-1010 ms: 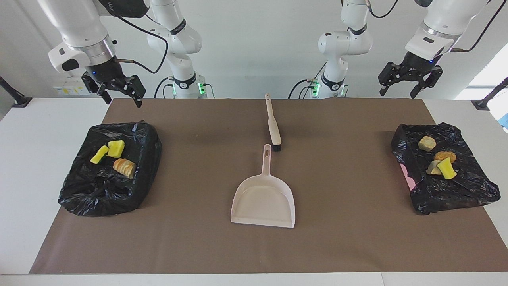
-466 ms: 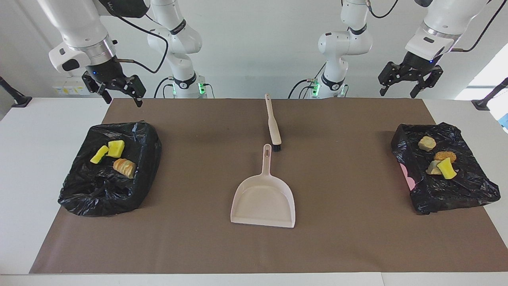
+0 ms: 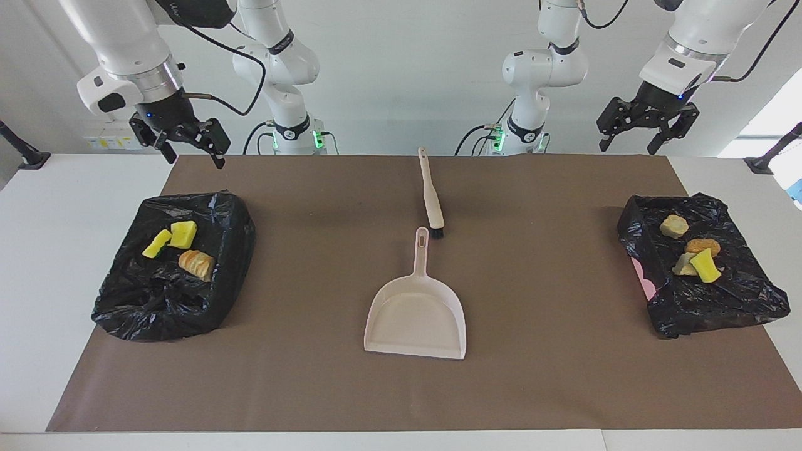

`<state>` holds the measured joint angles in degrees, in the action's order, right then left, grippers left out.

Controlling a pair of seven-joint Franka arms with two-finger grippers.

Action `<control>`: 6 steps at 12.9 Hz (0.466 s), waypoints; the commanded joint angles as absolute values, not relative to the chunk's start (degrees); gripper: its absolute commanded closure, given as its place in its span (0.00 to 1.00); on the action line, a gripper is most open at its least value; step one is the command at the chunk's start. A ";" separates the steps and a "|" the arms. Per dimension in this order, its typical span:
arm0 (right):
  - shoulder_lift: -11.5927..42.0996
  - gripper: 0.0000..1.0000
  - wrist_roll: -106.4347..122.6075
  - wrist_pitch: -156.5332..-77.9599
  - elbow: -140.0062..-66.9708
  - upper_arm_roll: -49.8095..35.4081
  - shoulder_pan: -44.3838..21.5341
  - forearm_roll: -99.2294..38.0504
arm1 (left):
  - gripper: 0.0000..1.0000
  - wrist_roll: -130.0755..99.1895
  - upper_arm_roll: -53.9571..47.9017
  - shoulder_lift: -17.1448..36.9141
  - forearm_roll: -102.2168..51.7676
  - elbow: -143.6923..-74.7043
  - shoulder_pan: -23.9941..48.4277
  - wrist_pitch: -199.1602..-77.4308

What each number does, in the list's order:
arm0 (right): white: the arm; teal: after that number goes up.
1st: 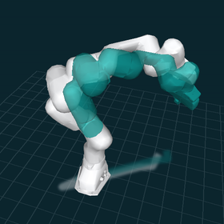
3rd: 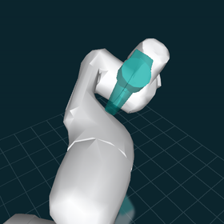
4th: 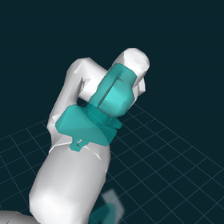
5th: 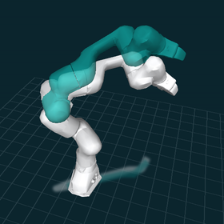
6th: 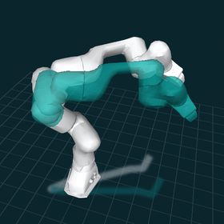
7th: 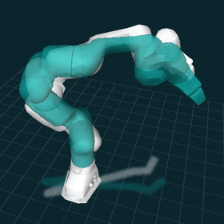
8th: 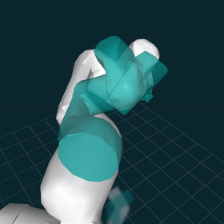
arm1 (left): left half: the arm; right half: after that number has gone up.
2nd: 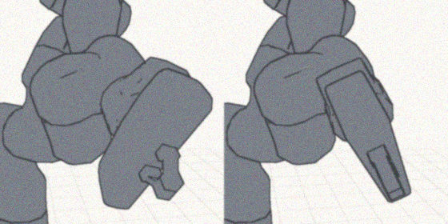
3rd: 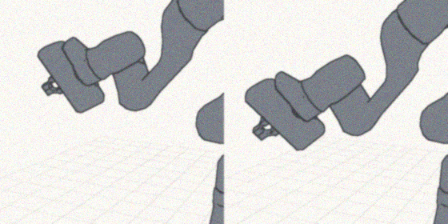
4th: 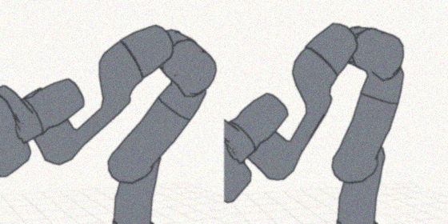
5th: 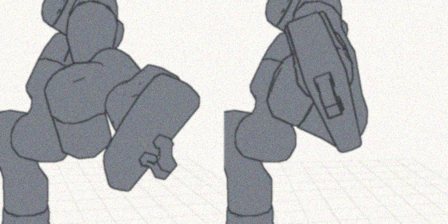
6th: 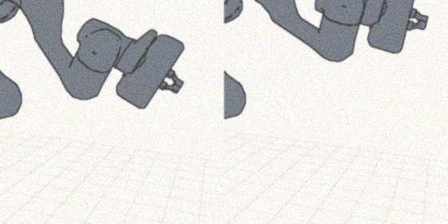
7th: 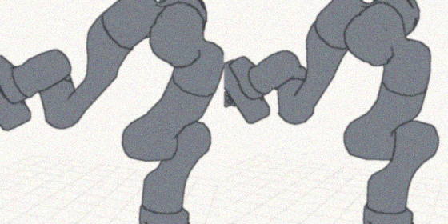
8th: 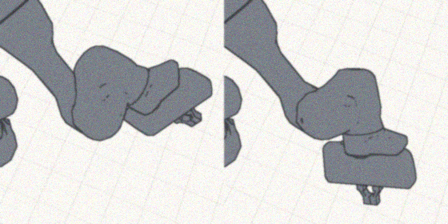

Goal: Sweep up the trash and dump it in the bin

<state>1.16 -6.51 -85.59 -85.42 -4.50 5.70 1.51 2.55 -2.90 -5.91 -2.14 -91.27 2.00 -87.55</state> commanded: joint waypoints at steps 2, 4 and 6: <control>-0.26 0.00 -7.82 -85.34 -86.92 -4.83 6.42 1.05 | 0.00 2.46 -2.81 -6.50 -2.37 -91.23 2.02 -87.45; -0.26 0.00 -7.82 -85.08 -86.84 -4.83 6.42 1.05 | 0.00 2.46 -2.81 -6.50 -2.37 -91.23 2.02 -87.45; -0.26 0.00 -7.82 -84.90 -86.92 -4.83 6.42 1.05 | 0.00 2.46 -2.81 -6.50 -2.37 -91.23 2.02 -87.45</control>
<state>1.16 -6.58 -85.55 -85.45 -4.47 5.71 1.51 2.55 -2.90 -5.92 -2.14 -91.27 2.00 -87.55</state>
